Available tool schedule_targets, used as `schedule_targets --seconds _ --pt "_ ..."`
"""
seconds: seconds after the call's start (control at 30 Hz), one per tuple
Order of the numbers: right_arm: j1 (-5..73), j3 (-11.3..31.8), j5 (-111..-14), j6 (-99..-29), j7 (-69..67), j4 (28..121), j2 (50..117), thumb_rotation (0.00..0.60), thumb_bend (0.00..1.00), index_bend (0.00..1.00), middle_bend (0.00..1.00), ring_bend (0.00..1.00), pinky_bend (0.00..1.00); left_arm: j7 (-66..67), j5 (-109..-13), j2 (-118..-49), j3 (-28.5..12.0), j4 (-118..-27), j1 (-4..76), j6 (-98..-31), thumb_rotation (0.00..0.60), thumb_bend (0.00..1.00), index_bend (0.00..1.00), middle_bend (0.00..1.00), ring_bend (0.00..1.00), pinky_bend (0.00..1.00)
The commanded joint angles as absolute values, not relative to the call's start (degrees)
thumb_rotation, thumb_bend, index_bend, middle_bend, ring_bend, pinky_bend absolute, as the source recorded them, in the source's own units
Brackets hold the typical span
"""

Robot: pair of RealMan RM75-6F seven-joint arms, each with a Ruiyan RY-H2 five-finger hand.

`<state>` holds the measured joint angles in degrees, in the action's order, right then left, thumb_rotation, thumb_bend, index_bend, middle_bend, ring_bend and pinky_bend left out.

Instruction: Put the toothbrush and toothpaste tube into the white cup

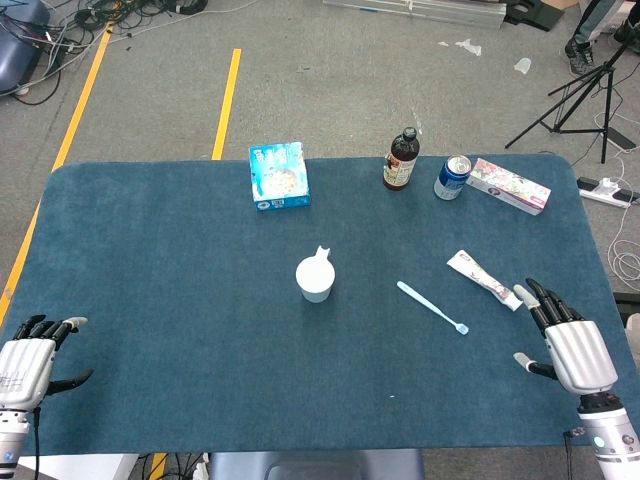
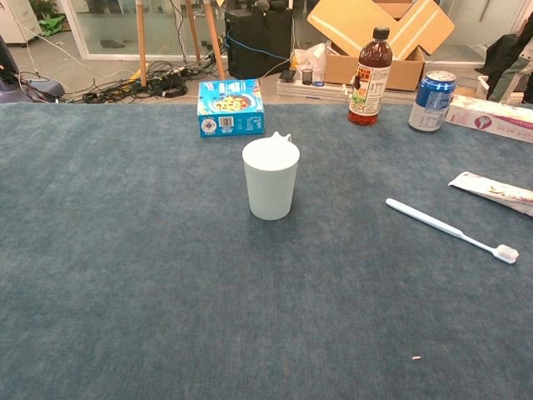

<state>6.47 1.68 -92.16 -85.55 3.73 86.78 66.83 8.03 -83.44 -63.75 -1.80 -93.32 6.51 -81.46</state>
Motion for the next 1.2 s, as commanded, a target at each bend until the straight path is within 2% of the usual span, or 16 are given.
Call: schedule_targets --seconds 0.03,0.33,0.43,0.57,0.6,0.67,0.73,0.8,0.93,1.1,1.2 --pt "6.6 1.6 -92.2 -85.4 4.1 87.0 66.8 0.6 0.01 0.0 0.09 0.17 0.45 8.3 -83.1 -63.6 -1.9 -93.4 6.5 -81.4 0.6 0.0 0.28 0.38 0.32 0.21" --pt "7.9 1.0 -93.7 -83.6 3.5 88.3 65.7 0.6 0.01 0.0 0.1 0.17 0.45 8.5 -81.9 -63.2 -2.0 -94.2 5.5 -82.5 0.6 0.0 0.29 0.39 0.32 0.25" --pt "8.2 0.8 -95.8 -84.9 2.3 88.9 64.9 0.6 0.02 0.0 0.16 0.18 0.45 8.5 -81.9 -63.2 -1.9 -94.4 5.4 -82.4 0.6 0.0 0.29 0.4 0.33 0.27" --pt "9.2 1.0 -99.1 -85.5 6.4 93.5 61.0 0.6 0.04 0.06 0.27 0.27 0.46 8.7 -82.5 -63.1 -1.6 -94.6 5.5 -82.3 0.6 0.0 0.29 0.41 0.34 0.28" --pt "9.7 1.3 -100.1 -85.6 8.6 95.9 59.5 0.6 0.04 0.07 0.29 0.29 0.5 8.7 -82.6 -63.1 -1.5 -94.6 5.4 -82.4 0.6 0.0 0.29 0.41 0.34 0.29" --pt "10.7 1.8 -101.4 -84.7 11.8 100.1 56.8 0.6 0.04 0.08 0.32 0.33 0.64 8.5 -82.9 -63.0 -1.5 -94.7 5.3 -82.6 0.6 0.0 0.3 0.41 0.34 0.29" --pt "12.3 2.6 -102.3 -82.8 14.2 104.1 54.1 0.6 0.04 0.1 0.36 0.41 0.78 8.4 -83.5 -62.9 -1.3 -94.4 5.2 -83.0 0.6 0.0 0.3 0.42 0.34 0.3" --pt "14.5 3.7 -102.3 -79.7 16.9 108.6 51.0 0.6 0.04 0.12 0.42 0.51 0.85 8.0 -83.7 -62.9 -1.2 -94.4 5.0 -83.4 0.6 0.0 0.31 0.42 0.34 0.3" --pt "19.4 6.1 -99.8 -71.5 21.3 116.7 46.1 0.6 0.04 0.12 0.62 0.74 0.97 7.9 -83.3 -62.5 -1.4 -94.5 4.6 -83.9 0.6 0.0 0.31 0.42 0.34 0.32" --pt "25.1 9.9 -92.9 -63.5 26.3 123.7 44.6 0.6 0.04 0.13 0.84 0.93 1.0 7.7 -82.7 -62.0 -1.6 -94.7 4.1 -84.5 0.6 0.0 0.31 0.43 0.35 0.33" --pt "28.7 12.3 -87.5 -59.9 30.3 126.0 46.1 0.6 0.04 0.17 0.91 0.99 1.0 8.0 -82.8 -62.0 -1.9 -94.3 3.7 -85.6 0.6 0.0 0.32 0.44 0.36 0.34"
